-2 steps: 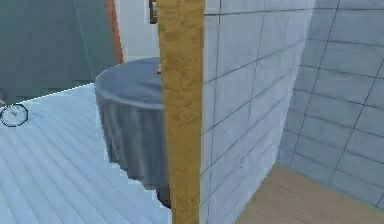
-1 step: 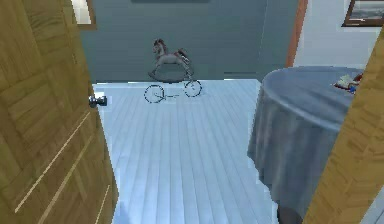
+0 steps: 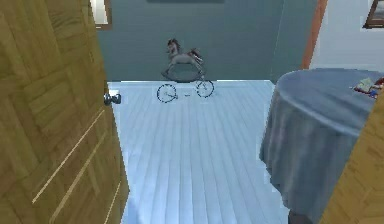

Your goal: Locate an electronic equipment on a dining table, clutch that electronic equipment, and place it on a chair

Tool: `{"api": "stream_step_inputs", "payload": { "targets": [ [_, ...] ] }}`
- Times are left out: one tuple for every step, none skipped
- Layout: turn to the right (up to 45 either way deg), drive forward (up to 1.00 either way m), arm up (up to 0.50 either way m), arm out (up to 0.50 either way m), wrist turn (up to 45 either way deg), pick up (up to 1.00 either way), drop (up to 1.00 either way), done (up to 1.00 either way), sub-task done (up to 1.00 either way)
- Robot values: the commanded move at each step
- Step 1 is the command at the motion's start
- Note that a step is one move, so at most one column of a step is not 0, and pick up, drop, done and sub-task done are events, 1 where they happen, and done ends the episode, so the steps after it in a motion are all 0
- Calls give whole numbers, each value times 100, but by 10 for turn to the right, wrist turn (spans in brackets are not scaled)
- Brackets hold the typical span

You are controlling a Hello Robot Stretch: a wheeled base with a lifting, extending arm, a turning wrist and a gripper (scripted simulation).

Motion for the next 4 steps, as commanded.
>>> {"api": "stream_step_inputs", "payload": {
  "targets": [
    [0,30,0,0,0,0,0,0,0],
    [0,15,0,0,0,0,0,0,0],
    [0,75,0,0,0,0,0,0,0],
    [450,0,0,0,0,0,0,0,0]
  ]
}}
